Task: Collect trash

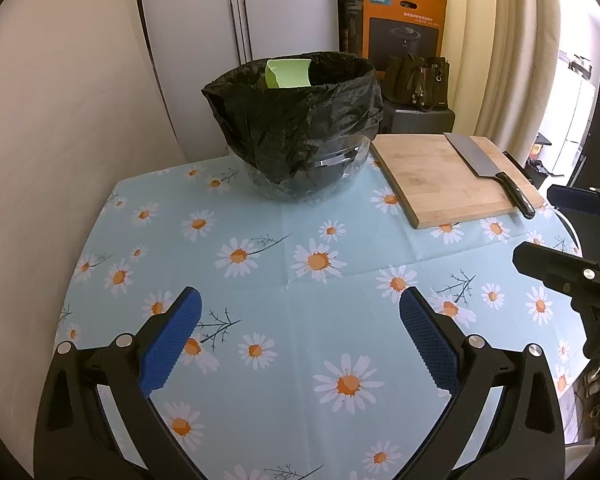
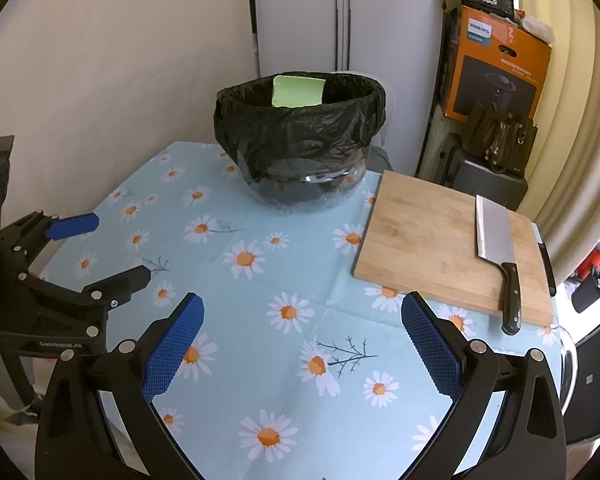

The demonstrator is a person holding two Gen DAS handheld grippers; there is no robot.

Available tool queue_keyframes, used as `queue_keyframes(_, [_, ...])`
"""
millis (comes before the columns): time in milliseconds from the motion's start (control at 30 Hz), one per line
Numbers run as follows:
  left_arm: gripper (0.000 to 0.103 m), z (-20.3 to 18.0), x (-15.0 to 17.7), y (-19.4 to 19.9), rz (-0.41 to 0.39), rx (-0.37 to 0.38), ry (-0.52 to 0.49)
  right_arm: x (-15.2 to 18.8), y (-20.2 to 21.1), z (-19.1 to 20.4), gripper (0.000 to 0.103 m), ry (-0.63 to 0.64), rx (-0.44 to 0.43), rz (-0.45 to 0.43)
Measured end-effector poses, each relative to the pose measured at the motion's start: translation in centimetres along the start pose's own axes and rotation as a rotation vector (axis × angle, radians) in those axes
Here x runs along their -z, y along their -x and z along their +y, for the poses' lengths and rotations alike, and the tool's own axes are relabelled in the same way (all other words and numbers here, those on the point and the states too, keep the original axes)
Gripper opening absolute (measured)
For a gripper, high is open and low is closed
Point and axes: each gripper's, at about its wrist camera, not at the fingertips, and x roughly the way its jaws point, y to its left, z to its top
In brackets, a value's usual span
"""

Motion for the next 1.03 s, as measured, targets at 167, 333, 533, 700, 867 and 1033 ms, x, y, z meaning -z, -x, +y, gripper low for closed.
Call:
queue_keyframes(167, [0.097, 0.08, 0.01, 0.09, -0.001, -0.003, 0.002, 0.08, 0.07, 0.04, 0.095, -0.003, 0.000, -0.001])
queue_keyframes(333, [0.097, 0.13, 0.06, 0.09, -0.001, -0.004, 0.002, 0.00, 0.07, 0.14, 0.095, 0.002, 0.001, 0.001])
queue_keyframes(533, [0.097, 0.28, 0.14, -0.08, 0.006, -0.004, -0.001, -0.18, 0.01, 0.09, 0.095, 0.003, -0.005, 0.002])
queue_keyframes(700, [0.097, 0.48, 0.15, -0.32, 0.012, -0.001, 0.004, -0.35, -0.11, 0.05, 0.095, 0.006, -0.002, 0.006])
queue_keyframes(867, [0.097, 0.49, 0.09, -0.34, 0.008, -0.004, 0.001, -0.23, -0.28, 0.12, 0.095, 0.008, -0.004, 0.013])
queue_keyframes(1033, [0.097, 0.71, -0.04, -0.35, 0.003, 0.003, 0.004, -0.19, -0.51, 0.18, 0.095, 0.010, -0.003, 0.019])
